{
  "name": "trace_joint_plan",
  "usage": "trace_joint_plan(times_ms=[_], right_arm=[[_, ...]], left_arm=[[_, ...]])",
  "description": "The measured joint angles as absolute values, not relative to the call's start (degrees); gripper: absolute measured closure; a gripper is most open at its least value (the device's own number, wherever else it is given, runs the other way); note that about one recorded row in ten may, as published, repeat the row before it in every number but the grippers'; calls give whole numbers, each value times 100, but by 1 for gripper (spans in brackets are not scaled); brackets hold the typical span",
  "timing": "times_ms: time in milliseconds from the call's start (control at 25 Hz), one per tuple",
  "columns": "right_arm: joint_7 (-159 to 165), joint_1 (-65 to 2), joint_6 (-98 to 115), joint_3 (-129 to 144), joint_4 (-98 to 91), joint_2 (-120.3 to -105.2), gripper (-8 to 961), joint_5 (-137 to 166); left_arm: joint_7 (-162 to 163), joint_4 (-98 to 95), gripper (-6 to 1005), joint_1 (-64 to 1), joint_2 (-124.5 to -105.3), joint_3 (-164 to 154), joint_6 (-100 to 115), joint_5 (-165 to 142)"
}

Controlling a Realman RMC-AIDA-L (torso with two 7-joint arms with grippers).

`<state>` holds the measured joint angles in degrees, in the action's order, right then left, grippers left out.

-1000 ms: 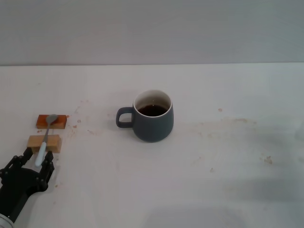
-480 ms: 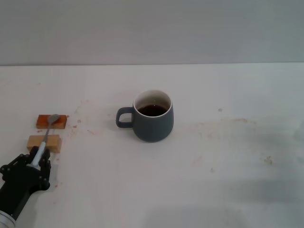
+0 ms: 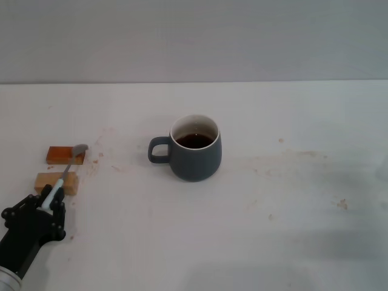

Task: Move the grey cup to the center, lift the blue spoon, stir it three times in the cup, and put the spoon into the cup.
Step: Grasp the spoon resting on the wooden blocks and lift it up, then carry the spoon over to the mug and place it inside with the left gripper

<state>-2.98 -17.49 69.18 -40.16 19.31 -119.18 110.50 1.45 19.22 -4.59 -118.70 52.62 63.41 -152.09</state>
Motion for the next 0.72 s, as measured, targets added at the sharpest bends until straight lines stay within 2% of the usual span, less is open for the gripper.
trace_joint_plan(times_ms=[280,400,440,480,520,560,680,720], right_arm=[[-288,-1748,6918,-4016,1912,-11918,955,11045],[-288,-1747,6918,-4017,1909,-11918,955,11047],[-288,-1738,6918,-4017,1910,-11918,955,11047],[-288,-1727,6918,-4015,1915,-11918,955,11048],[-288,-1705,6920,-4010,1928,-11918,955,11049],[-288,-1705,6920,-4010,1928,-11918,955,11049],[-283,-1687,6941,-4009,1930,-11918,955,11053],[-272,-1671,6968,-4008,1931,-11918,955,11056]], left_arm=[[26,2319,820,-410,-11784,5193,6424,-15245],[-147,2668,820,-379,-11683,5202,6387,-15288],[-163,3006,820,-330,-11550,5206,6204,-15329],[-163,3006,820,-330,-11550,5206,6204,-15329],[-184,3837,820,-212,-11277,5229,5543,-15441],[-184,3837,820,-212,-11277,5229,5543,-15441],[-279,4884,820,-49,-10979,5395,4597,-15660],[-297,5723,820,95,-10823,5640,3834,-15947]])
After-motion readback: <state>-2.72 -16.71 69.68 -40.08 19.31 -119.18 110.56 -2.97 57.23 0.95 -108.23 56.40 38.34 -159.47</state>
